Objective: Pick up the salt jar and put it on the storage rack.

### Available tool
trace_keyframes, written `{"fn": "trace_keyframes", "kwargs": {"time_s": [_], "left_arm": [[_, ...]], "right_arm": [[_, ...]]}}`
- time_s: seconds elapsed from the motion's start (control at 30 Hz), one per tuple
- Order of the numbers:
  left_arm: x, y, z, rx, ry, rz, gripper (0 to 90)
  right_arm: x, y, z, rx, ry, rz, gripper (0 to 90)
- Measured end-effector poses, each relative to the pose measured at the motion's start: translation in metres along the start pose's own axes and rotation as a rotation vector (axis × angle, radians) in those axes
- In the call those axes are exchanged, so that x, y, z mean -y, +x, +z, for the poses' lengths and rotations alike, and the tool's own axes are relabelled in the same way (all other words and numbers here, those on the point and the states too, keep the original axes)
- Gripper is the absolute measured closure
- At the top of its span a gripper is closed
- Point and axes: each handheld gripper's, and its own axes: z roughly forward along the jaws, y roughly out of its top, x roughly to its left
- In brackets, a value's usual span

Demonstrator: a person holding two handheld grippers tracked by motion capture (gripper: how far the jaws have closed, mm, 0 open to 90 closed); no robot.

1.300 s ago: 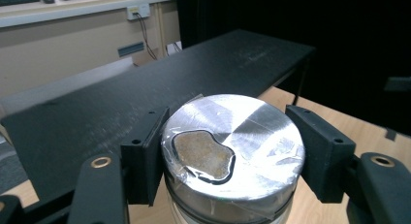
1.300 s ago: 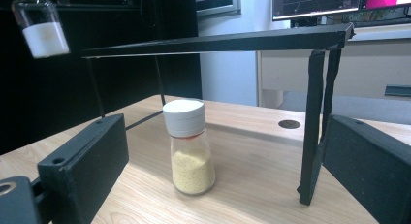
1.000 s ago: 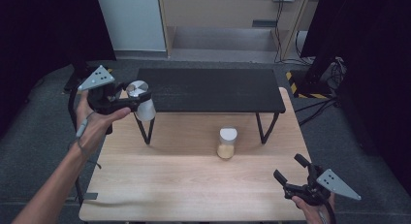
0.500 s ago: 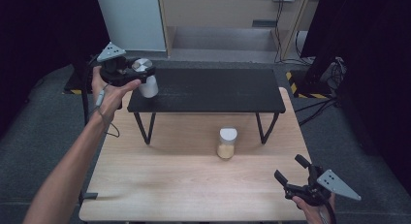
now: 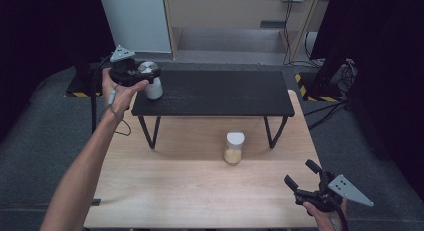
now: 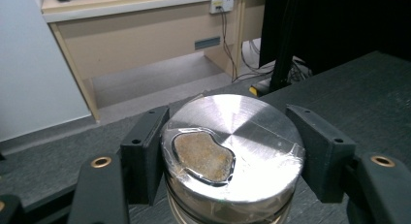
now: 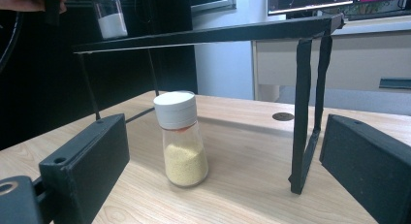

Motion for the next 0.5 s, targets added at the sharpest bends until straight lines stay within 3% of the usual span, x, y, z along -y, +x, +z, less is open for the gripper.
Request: {"fn": "trace_keyframes", "kwargs": {"time_s": [0.23, 0.3, 0.37, 0.43, 0.5], "left_arm": [[0.006, 0.003, 0.002, 0.011, -0.01, -0.038, 34.1], [0.01, 0.008, 0.002, 0.029, -0.029, -0.073, 33.1], [0.01, 0.01, 0.002, 0.03, -0.027, -0.112, 20.9], [0.013, 0.006, -0.001, 0.005, -0.054, -0.093, 15.2], [0.013, 0.008, -0.004, 0.001, -0.072, -0.115, 10.3]], "right_arm": [[0.0, 0.0, 0.0, -0.001, 0.001, 0.0, 3.8], [0.0, 0.0, 0.0, 0.0, 0.004, -0.002, 3.9], [0.001, 0.0, 0.0, 0.002, 0.006, -0.001, 3.9], [0.001, 0.0, -0.001, 0.004, 0.005, 0.0, 3.9], [0.001, 0.0, -0.001, 0.004, 0.002, -0.002, 3.8]]}}
